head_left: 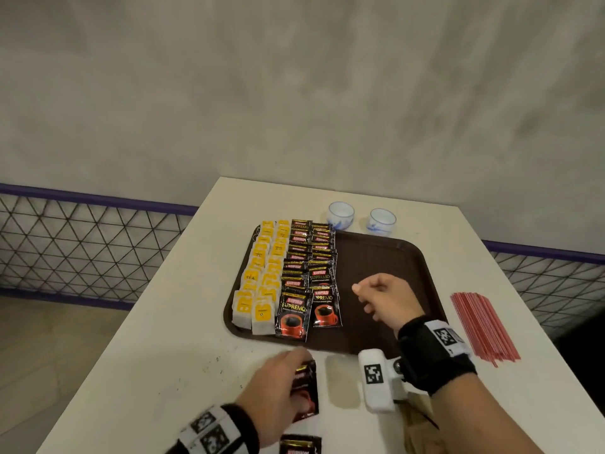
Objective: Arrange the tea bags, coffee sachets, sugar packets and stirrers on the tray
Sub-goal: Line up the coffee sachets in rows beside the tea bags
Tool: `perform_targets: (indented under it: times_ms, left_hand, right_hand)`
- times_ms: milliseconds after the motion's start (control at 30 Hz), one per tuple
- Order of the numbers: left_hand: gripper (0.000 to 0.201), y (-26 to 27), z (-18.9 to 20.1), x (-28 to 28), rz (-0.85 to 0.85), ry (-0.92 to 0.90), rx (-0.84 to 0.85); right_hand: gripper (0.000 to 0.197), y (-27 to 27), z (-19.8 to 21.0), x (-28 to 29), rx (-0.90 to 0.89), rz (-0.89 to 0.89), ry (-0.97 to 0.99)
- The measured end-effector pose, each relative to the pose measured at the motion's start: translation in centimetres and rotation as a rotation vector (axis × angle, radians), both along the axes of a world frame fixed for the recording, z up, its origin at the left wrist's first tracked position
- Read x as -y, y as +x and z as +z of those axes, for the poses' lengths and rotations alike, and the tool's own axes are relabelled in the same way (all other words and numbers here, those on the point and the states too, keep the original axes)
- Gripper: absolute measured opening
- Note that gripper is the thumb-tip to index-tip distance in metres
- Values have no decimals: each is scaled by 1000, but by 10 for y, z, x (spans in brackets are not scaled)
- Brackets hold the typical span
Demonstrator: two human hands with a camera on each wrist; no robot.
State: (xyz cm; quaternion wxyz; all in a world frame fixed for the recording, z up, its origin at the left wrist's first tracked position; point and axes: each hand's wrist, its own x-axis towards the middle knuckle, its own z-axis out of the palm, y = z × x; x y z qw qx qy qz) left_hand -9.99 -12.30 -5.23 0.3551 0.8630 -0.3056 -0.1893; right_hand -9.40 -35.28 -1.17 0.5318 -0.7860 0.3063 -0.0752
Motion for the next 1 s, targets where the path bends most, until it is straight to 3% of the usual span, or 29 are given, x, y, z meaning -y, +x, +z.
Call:
perform_targets:
  times_ms: [100,233,367,567,667,767,833,900,967,1000]
  left_hand:
    - [41,10,8,-9,149,-217,-220]
    - [38,23,24,-18,165,-440,-386]
    - [41,23,36,-17,93,-471,-329]
    - [47,17,48,-12,84,-481,-192]
    - [69,13,42,-23,119,-294,-120]
    - [91,3,30,-29,-35,97,-91]
    - [74,-7,15,-25,-220,324,-5]
    - [40,-22,-5,-20,-308,406,259]
    - [17,-34,-6,-18,-337,498,244]
    - [17,-39,-8,-13,-367,503,293]
  right_hand:
    - [6,-34,14,-13,38,112,3]
    - [10,-72,13,-37,36,326,85]
    - [18,-77,8,-61,50,451,40]
    - [18,-64,2,-69,60,443,-140]
    - [19,-57,-6,-51,39,287,-97]
    - [18,-41,-21,-26,-25,16,-3]
    - [20,-26,-35,-14,-90,-50,-20]
    - [21,-14,-45,-12,-170,-38,-31]
    - [22,-4,-54,-14,-227,-21,-34]
    - [21,1,-55,-17,-237,-29,-51]
